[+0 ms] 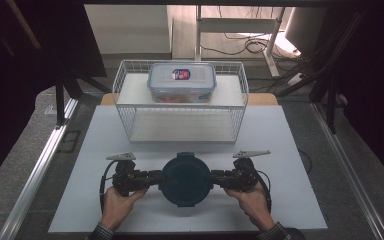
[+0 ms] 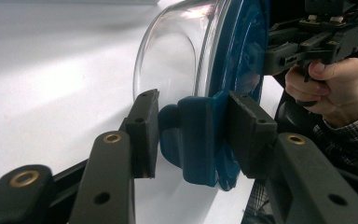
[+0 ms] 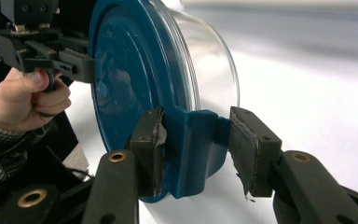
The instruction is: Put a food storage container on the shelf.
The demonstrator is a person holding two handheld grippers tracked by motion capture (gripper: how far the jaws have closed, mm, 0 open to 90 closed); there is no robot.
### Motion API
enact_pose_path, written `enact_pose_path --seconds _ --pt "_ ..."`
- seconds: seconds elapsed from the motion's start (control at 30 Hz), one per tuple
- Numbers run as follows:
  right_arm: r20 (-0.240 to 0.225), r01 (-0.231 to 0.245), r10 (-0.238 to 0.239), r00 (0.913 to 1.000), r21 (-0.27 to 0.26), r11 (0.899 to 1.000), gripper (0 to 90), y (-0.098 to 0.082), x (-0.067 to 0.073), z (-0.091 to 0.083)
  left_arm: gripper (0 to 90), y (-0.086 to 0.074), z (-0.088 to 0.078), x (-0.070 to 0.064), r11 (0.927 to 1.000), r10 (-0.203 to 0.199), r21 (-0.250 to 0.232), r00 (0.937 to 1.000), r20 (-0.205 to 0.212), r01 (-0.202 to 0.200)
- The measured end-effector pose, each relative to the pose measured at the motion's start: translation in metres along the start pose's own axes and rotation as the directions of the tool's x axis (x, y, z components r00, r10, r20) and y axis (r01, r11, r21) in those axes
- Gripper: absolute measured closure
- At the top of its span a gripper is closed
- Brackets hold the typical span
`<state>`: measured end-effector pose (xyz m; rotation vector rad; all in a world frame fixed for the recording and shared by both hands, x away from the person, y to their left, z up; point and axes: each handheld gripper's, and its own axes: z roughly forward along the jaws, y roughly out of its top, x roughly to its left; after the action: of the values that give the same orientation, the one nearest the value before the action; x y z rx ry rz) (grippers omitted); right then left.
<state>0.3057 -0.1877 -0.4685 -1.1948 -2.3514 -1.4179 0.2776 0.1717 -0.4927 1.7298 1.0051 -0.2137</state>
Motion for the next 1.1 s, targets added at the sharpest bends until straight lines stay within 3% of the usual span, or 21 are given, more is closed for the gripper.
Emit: enact_pose_path --seconds 0.23,0.7,1.1 --pt "0.008 0.020 -0.019 0.9998 -0.043 0.999 56.0 0.016 0.001 -0.009 56.7 0.017 -0.001 -0.004 0.9997 0.025 -0.002 0.9997 0.000 -0.025" --pt "0.019 0.065 -0.063 0.9978 -0.110 0.992 56.3 0.062 0.011 -0.027 56.6 0.068 -0.017 -0.016 0.9950 0.073 -0.067 0.9973 -0.010 -0.073" --pt "0.037 0.099 -0.095 0.9948 -0.128 0.987 56.3 0.104 0.018 -0.036 56.5 0.108 -0.028 -0.017 0.9912 0.090 -0.097 0.9959 -0.006 -0.090"
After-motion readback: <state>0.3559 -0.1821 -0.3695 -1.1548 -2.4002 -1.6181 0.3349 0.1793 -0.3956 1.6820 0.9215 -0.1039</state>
